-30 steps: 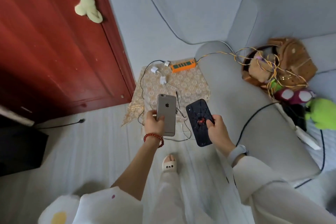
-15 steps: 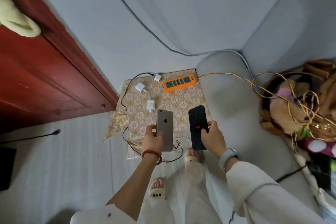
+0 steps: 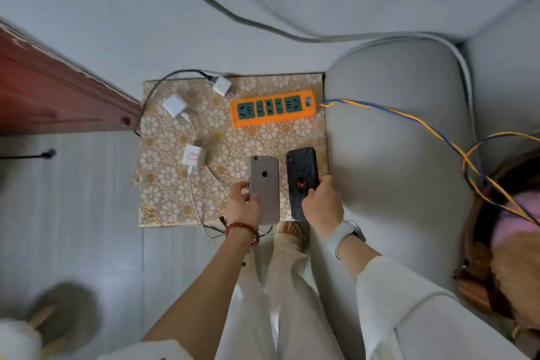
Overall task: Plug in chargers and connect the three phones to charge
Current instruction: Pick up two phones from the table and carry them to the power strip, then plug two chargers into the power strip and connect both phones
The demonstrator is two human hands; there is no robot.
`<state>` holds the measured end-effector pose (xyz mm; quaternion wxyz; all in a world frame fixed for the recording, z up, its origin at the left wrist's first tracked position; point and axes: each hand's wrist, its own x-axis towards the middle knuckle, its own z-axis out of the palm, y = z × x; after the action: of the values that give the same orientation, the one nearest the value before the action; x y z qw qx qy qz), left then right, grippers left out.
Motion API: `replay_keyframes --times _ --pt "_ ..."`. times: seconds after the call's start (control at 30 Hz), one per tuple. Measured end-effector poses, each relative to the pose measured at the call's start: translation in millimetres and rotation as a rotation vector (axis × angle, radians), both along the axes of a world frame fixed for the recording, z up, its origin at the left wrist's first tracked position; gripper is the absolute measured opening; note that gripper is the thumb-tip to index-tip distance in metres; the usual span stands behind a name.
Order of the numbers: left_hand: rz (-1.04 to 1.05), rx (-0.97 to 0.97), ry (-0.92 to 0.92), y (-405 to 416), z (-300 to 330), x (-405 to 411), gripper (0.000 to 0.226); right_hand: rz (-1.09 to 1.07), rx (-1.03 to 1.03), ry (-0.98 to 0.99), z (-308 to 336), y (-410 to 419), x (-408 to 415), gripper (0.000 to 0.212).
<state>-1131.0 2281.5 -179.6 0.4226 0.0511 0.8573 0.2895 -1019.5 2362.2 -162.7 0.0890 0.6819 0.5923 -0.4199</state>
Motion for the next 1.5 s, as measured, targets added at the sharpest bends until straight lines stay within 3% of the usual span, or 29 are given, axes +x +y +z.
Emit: replay_keyframes --times 0.1,0.27,0.47,0.73,0.97,1.17,1.27,1.37,1.5 --pt "0.013 -0.013 0.001 11 -12 4 0.029 0.016 -0.004 0.008 -6 3 1 0.026" --pt "-0.148 -0.131 0.110 18 -21 8 0.032 0.026 0.076 0.010 -7 0 2 0.039" --pt "-0.389 -0.178 0.158 14 -20 18 0.038 0.276 0.110 0.048 -9 -4 8 0.056" --pt "-0.206 0.026 0.147 54 -20 -31 0.058 0.657 0.274 0.051 -22 49 -19 0.061" --pt "-0.297 0.004 0.107 89 -26 -69 0.079 0.825 0.326 -0.102 -33 98 -46 0.064" --pt "-0.366 -0.021 0.127 89 -21 -80 0.073 0.905 0.299 -0.145 -34 103 -44 0.066" --pt "-0.291 -0.032 0.339 69 -13 -83 0.053 0.876 0.299 -0.162 -28 102 -48 0.066" --pt "-0.126 -0.114 0.557 29 -8 -80 0.048 0.800 0.299 -0.104 -20 87 -56 0.060" --pt "0.010 -0.373 0.428 -20 -20 -85 0.053 0.824 0.327 0.039 -16 53 -65 0.049"
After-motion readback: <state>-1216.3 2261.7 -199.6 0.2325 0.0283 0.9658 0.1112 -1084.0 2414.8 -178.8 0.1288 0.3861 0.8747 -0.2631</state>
